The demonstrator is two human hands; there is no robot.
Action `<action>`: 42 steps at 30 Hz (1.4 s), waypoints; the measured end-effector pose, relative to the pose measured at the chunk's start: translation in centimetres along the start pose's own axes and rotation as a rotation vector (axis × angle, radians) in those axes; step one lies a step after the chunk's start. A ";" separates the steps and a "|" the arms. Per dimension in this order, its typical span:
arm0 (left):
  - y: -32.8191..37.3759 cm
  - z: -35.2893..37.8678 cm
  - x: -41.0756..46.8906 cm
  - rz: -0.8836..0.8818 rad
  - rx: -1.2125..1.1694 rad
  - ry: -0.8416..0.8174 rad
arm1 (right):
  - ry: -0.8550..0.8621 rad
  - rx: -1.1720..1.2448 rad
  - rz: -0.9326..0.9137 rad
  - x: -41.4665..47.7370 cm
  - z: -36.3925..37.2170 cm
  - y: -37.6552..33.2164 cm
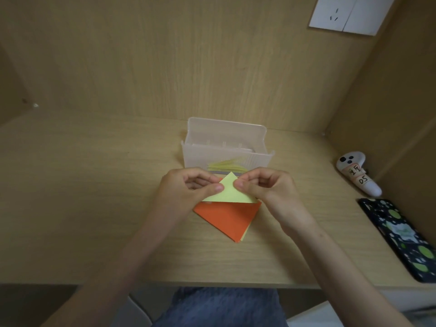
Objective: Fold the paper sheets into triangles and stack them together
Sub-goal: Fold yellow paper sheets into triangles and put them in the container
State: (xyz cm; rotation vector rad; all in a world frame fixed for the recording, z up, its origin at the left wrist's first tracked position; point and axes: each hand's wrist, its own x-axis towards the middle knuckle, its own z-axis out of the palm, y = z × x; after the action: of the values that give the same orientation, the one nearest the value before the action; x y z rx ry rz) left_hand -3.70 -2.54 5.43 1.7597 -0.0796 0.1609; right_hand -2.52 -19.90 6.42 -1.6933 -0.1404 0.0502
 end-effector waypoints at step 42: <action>-1.0 1.1 16.7 -0.148 0.714 -0.251 | -0.257 -0.613 0.350 17.1 -2.5 -1.4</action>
State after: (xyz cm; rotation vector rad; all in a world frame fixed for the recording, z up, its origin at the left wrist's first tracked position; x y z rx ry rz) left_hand 13.02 -2.84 6.79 2.4833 -0.0786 -0.1651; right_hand 14.60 -20.11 8.96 -2.3043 -0.0495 0.5332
